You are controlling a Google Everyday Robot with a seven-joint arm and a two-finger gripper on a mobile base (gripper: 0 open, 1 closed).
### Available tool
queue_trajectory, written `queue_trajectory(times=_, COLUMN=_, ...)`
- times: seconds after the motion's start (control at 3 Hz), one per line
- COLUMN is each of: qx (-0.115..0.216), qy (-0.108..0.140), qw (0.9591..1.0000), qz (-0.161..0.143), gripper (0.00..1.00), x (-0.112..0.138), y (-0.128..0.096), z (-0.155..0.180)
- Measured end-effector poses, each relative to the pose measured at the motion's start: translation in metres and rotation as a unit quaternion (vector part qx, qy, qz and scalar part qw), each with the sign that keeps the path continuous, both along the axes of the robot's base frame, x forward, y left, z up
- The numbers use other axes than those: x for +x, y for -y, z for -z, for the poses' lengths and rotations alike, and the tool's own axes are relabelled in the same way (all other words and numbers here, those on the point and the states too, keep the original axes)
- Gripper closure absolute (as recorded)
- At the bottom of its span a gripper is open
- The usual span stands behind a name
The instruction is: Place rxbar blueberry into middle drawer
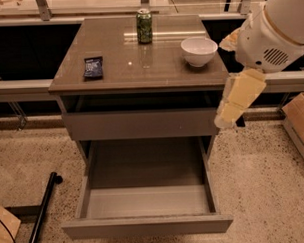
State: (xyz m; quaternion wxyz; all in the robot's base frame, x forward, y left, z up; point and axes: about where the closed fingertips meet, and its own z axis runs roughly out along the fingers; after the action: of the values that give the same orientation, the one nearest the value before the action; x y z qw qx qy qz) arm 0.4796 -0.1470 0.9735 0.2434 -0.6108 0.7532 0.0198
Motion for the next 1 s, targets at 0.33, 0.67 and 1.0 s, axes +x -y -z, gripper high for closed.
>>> queue_trajectory(times=0.33, qx=0.074, qy=0.028, qw=0.9968, qz=-0.014, gripper=0.0, x=0.046, y=-0.054, z=0.013)
queue_trajectory(times=0.67, qx=0.111, qy=0.042, qw=0.9922, qz=-0.04, gripper=0.0, x=0.082, y=-0.089, z=0.023)
queue_trajectory(times=1.0, qx=0.133, qy=0.047, qw=0.9867, qz=-0.081, gripper=0.0, x=0.118, y=-0.13, z=0.031)
